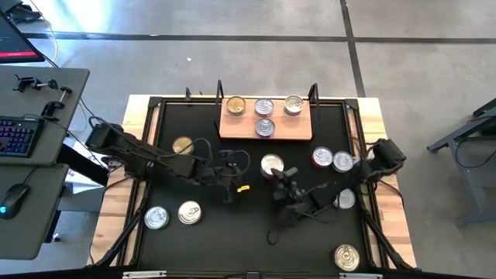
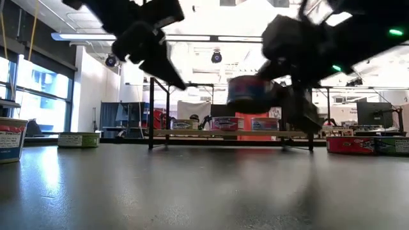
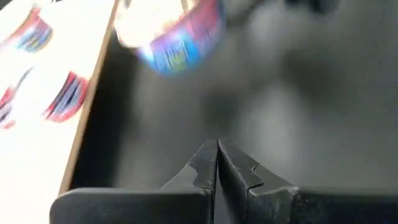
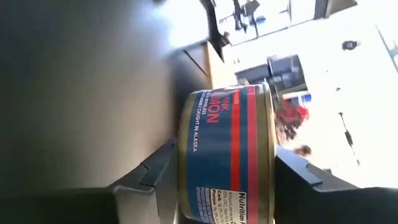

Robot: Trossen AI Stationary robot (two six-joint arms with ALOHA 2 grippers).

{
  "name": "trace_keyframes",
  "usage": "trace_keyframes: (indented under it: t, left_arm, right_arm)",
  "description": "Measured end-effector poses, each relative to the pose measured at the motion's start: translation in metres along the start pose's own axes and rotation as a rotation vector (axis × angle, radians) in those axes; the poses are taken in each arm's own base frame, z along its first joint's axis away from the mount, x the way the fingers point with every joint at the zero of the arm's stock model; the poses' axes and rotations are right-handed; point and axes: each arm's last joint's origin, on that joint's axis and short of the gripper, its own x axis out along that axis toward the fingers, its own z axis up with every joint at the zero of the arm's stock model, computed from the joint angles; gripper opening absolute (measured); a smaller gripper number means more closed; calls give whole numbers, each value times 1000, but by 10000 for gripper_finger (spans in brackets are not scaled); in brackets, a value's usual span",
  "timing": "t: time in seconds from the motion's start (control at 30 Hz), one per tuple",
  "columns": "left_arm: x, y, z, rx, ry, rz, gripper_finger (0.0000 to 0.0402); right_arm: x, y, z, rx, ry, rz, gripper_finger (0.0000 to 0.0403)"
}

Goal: Stack canned seafood by type on shelf
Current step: Align the blue tuna can with the other blue tuna can on the shelf

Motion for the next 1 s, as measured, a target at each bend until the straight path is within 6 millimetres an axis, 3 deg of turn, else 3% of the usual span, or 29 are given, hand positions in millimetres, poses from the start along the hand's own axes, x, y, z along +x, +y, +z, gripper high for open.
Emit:
trace_keyframes:
  t: [0.17,0.37,0.53,0.77,1.0]
  left_arm:
    - [-21,4,-15,-35,35,128,7]
    - [-37,1,-40,-64,38,191,7]
    - [-41,-3,-52,-86,21,196,7]
    - [-41,-6,-50,-91,-27,188,7]
    - [-41,-7,-48,-100,-40,186,7]
  right_arm:
    - [35,-38,-1,-2,181,49,167]
    - [84,-71,-32,56,446,52,167]
    - [112,-84,-57,101,573,123,167]
    - [128,-93,-79,96,673,170,171]
    - [130,-94,-83,46,690,217,262]
